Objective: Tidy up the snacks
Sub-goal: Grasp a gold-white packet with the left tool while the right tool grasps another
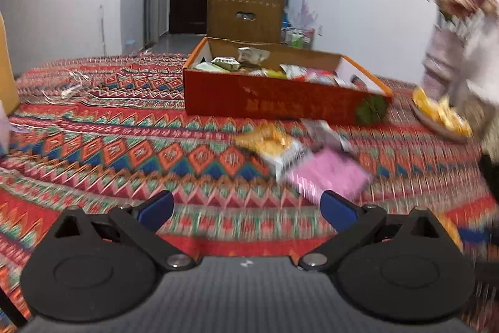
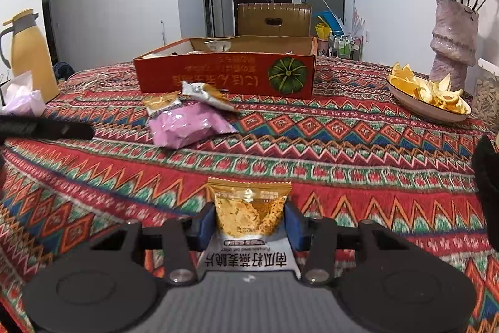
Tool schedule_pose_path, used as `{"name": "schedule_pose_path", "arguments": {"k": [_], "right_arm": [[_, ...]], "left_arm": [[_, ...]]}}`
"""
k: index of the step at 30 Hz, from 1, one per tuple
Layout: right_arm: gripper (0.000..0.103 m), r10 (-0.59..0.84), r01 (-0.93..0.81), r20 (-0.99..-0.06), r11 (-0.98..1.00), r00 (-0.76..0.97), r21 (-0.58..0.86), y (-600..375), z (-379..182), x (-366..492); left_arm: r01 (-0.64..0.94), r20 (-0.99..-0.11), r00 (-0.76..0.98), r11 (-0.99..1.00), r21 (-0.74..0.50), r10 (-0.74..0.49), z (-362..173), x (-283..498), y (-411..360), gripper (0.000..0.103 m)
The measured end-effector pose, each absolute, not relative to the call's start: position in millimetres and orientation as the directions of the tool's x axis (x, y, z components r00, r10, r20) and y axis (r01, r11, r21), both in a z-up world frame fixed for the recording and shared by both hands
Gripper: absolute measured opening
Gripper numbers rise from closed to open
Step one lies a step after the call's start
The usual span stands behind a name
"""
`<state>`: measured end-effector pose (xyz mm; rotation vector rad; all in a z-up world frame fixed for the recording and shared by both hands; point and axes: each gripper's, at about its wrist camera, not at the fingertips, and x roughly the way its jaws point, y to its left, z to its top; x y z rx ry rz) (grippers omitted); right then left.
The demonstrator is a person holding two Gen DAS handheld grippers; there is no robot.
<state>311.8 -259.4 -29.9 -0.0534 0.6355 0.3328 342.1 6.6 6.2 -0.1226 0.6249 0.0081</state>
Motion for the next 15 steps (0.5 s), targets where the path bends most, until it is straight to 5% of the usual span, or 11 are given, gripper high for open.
{"name": "schedule_pose_path", "arguments": {"k": [11, 13, 15], "right_arm": [[0.047, 0.303, -0.306, -0.582, 0.947, 0.754, 0.097, -263.8, -31.7, 330.2], [0.047, 0.303, -0.303, -0.582, 0.948, 0.754, 0.100, -264.1, -32.0, 330.4], [0.047, 0.297, -0.300, -0.582, 0.949, 0.757, 0.093, -263.4, -32.0, 329.8]], "left_arm": [[-0.118, -0.676, 0.735, 0.975, -0.190, -0.043, -22.1, 463.8, -5.3, 0.096], [-0.104, -0.660, 0.751, 0.987, -0.120, -0.001, -26.5, 465.4, -15.3, 0.090], [-0.076, -0.640, 0.768, 0.996, -0.051, 0.026, -29.8, 459.1, -22.5, 0.072]]}}
